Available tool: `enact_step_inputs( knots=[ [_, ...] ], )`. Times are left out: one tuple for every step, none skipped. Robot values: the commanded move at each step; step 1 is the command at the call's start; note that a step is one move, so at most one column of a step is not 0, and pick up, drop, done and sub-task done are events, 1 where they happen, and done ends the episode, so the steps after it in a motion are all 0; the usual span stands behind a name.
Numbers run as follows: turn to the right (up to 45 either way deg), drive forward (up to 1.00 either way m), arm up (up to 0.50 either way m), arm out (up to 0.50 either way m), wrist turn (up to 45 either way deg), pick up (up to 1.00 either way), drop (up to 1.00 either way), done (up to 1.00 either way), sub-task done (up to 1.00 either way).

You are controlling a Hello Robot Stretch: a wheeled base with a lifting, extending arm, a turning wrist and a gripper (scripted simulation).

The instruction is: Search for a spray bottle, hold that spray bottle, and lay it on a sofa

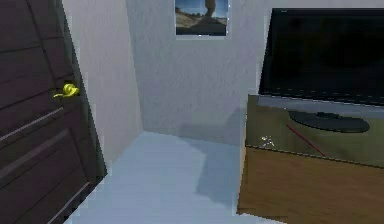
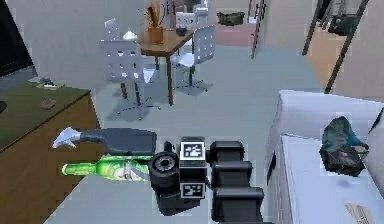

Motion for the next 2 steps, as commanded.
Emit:
enact_step_inputs(
  knots=[
    [15.0, 0.0, 0.0, 0.0, 0.0, 0.0, 0.0, 0.0, 0.0],
    [0.0, 0.1, 0.0, 0.0, 0.0, 0.0, 0.0, 0.0, 0.0]
  ],
)
